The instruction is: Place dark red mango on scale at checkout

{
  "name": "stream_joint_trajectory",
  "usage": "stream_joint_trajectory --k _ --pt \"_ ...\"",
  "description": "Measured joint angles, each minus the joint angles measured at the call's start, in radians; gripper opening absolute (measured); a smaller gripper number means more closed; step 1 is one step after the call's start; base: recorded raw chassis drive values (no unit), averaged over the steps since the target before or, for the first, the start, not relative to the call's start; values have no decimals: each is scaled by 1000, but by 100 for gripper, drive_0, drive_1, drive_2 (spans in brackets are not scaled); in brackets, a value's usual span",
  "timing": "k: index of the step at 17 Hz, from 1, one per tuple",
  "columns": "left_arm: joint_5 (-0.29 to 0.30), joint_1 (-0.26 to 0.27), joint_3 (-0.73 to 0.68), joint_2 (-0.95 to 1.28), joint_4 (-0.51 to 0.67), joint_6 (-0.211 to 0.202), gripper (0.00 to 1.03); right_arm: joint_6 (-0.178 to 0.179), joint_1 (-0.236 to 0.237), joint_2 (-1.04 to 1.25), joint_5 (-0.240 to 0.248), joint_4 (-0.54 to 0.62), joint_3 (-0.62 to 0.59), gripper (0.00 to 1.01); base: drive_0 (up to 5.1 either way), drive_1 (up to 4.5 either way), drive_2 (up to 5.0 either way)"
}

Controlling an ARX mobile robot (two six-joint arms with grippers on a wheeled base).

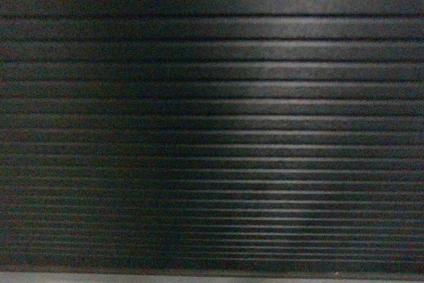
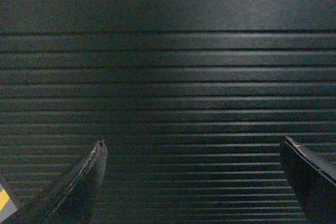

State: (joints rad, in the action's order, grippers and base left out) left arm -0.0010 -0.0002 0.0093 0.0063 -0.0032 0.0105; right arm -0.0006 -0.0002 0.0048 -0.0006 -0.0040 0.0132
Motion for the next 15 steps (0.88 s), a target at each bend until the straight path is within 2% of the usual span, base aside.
stream_joint_trajectory --k 15 --pt "0 0 0 0 -2 0 98 0 0 0 0 -1 0 98 0 0 0"
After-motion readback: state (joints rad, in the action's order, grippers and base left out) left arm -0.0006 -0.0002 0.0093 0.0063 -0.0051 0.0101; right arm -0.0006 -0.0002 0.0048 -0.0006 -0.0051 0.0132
